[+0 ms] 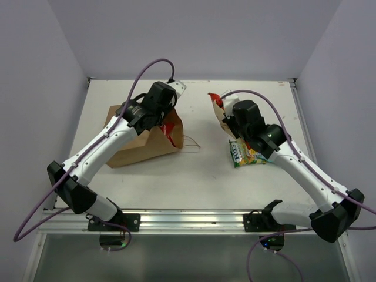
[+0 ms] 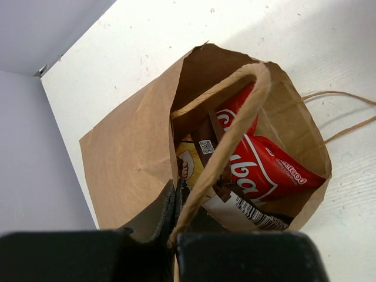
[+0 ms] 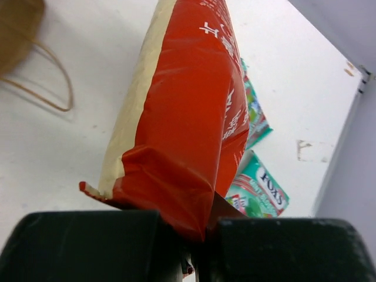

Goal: Place the snacks into the paper bag
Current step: Place the snack at the center of the board, then adjust the paper bag at the center of the board.

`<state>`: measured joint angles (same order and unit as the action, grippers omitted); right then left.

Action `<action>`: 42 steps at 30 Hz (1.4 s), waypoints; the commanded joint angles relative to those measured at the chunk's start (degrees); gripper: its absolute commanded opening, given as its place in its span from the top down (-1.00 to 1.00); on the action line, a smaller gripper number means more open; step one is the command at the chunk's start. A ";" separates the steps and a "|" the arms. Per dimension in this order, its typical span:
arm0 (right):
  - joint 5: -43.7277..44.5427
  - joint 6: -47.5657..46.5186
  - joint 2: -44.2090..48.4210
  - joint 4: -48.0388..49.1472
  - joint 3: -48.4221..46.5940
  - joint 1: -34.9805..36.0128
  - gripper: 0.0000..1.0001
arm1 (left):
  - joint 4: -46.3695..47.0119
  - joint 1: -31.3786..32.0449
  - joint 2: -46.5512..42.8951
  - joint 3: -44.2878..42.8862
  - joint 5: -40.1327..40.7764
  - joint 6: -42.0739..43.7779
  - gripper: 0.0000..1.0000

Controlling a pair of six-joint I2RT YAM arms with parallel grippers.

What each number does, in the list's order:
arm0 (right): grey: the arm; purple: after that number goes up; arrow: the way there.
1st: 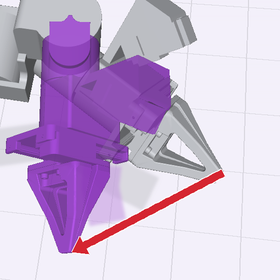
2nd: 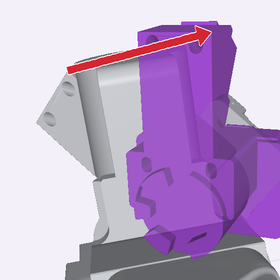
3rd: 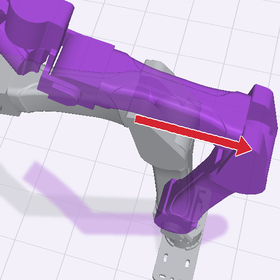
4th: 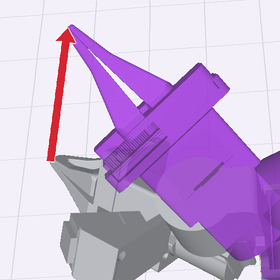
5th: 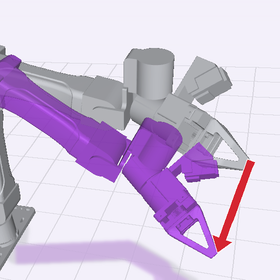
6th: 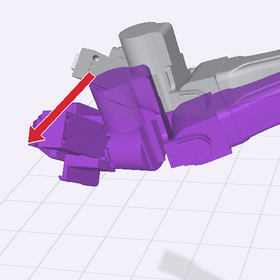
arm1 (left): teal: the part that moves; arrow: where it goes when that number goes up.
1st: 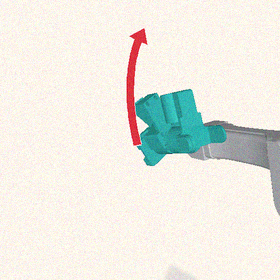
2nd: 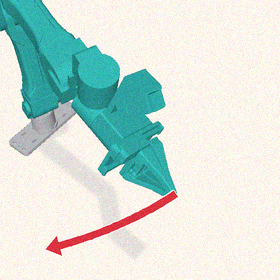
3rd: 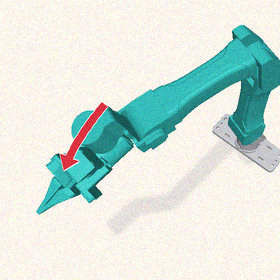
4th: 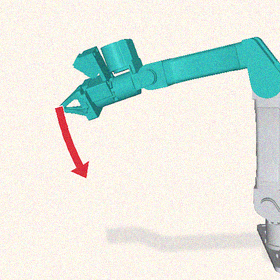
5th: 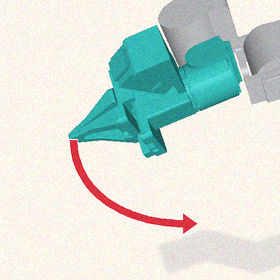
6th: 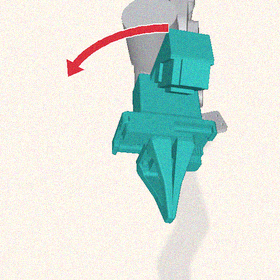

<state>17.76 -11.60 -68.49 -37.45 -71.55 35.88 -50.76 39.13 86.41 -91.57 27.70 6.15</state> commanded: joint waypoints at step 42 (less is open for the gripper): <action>-32.72 7.28 -17.73 19.42 -5.10 4.02 -0.49 | 2.16 0.07 -14.34 -1.15 -9.24 -1.93 1.00</action>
<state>-16.75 -6.50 -86.74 -26.06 -76.73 39.11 -51.09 39.13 74.72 -91.37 19.25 4.08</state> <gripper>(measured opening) 0.740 0.008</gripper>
